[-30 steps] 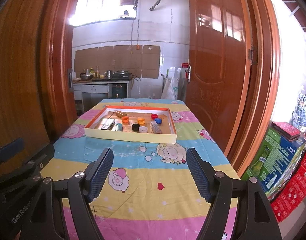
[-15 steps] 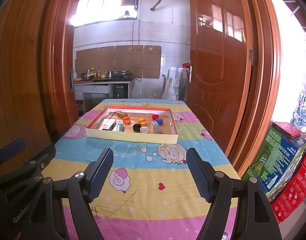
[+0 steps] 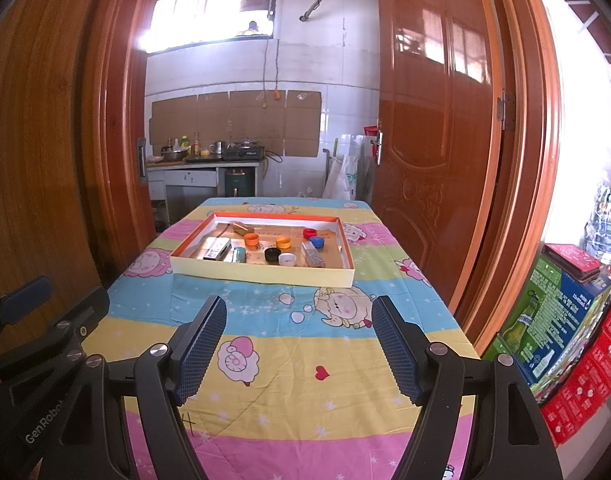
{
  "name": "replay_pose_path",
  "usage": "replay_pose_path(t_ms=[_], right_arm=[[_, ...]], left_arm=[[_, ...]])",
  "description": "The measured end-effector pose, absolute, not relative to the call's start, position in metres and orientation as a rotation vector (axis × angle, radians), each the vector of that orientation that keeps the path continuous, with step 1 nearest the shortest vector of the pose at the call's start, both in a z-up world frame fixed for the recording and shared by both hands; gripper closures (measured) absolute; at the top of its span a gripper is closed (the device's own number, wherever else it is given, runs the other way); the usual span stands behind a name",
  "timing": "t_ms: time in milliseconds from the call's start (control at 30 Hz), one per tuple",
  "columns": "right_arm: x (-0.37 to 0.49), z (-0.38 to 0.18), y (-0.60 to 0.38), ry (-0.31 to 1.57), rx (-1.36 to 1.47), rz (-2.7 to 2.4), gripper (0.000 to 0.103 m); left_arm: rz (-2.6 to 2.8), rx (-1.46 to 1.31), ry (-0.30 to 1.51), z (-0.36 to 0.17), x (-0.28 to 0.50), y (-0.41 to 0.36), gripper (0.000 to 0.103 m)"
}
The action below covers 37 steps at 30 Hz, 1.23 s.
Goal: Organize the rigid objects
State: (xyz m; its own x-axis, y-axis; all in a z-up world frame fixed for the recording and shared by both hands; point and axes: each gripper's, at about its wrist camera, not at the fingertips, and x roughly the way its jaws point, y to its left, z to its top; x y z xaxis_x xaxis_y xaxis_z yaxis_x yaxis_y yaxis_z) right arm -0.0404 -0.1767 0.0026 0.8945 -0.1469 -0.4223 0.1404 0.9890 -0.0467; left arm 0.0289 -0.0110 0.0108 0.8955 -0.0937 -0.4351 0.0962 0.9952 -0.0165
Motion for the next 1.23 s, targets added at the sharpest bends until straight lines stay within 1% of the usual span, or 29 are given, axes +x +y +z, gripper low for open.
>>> replay_pose_path(t_ms=[1233], right_arm=[[-0.0428, 0.0012, -0.1776, 0.435, -0.011, -0.151, 0.027]], left_arm=[[-0.098, -0.002, 0.444, 0.0081, 0.0264, -0.0051, 0.039]])
